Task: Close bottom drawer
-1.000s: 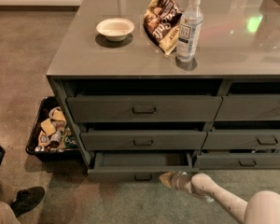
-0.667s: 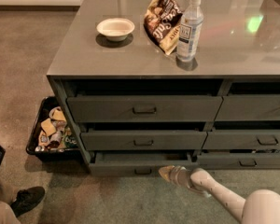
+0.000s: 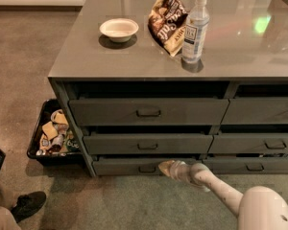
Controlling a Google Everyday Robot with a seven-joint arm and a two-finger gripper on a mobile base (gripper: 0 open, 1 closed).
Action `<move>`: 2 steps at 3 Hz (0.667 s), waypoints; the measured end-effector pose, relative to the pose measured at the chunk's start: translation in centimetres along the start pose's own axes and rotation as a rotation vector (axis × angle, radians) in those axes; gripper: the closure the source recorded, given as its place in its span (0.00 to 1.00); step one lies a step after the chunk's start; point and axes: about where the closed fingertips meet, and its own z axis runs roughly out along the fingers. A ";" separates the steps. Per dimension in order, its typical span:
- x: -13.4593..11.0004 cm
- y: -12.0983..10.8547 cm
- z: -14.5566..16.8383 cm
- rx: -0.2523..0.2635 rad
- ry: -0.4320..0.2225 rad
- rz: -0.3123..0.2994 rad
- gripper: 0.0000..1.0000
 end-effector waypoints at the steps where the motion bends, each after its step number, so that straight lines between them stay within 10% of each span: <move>1: -0.5 -0.4 0.6 0.003 -0.005 -0.002 1.00; 2: -0.5 -0.4 0.8 0.004 -0.006 -0.001 1.00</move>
Offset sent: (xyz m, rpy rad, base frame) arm 0.0335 0.0022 -0.0041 0.0070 -0.0159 -0.0230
